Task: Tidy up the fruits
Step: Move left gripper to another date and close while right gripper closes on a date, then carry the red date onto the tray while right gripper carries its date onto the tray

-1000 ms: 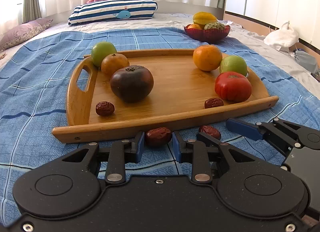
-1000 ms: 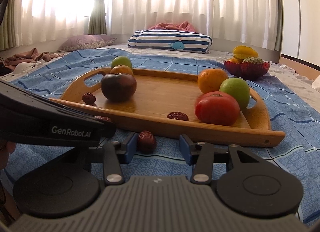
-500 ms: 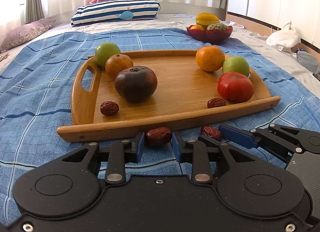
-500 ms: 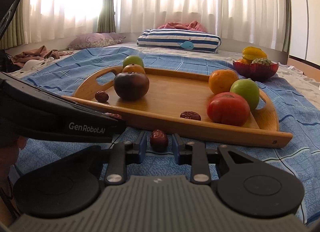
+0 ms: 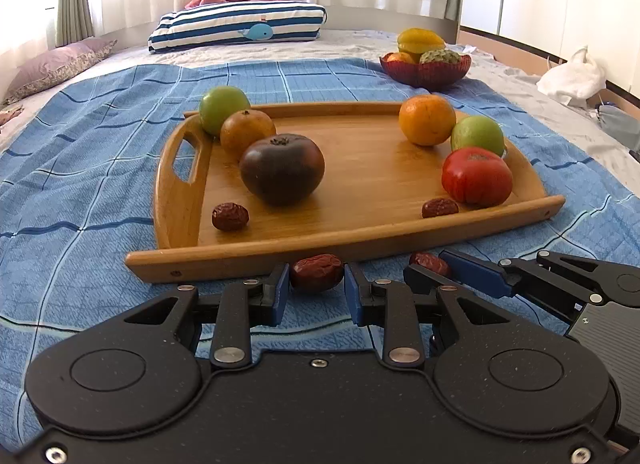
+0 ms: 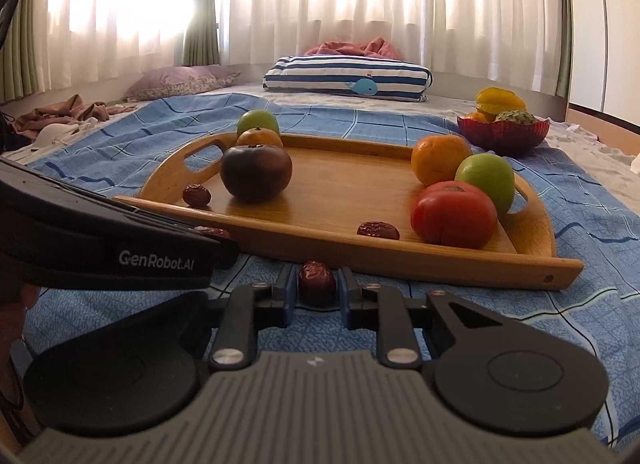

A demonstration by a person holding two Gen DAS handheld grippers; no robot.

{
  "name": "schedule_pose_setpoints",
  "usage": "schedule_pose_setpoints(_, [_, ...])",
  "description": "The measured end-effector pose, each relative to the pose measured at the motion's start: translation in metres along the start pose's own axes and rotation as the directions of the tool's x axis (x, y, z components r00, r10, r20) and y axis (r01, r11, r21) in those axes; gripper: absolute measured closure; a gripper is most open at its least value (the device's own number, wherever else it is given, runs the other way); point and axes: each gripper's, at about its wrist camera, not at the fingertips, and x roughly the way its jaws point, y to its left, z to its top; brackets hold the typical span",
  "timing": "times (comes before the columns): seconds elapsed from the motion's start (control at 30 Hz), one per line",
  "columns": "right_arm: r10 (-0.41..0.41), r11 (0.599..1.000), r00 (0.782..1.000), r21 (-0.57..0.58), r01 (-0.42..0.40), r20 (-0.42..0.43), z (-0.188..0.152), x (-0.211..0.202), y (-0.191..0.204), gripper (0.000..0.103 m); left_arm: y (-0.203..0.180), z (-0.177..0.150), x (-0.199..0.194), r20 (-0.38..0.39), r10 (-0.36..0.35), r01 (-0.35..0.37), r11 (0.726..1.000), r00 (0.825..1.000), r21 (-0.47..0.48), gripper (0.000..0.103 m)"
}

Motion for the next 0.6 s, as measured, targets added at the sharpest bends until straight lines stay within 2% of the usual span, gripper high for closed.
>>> schedule_pose_setpoints(0.4, [0.000,1.000,0.999,-0.018,0.001,0.036,0.007,-0.015,0.002,0.081,0.002,0.008,-0.008,0.037,0.007,-0.007,1.000,0.999,0.000,0.075])
schedule_pose_setpoints(0.6, [-0.038,0.999,0.995,0.004,0.038,0.087,0.020,-0.029,-0.008,0.081,0.007,0.018,-0.010,0.065,0.022,-0.022,1.000,0.998,-0.002,0.075])
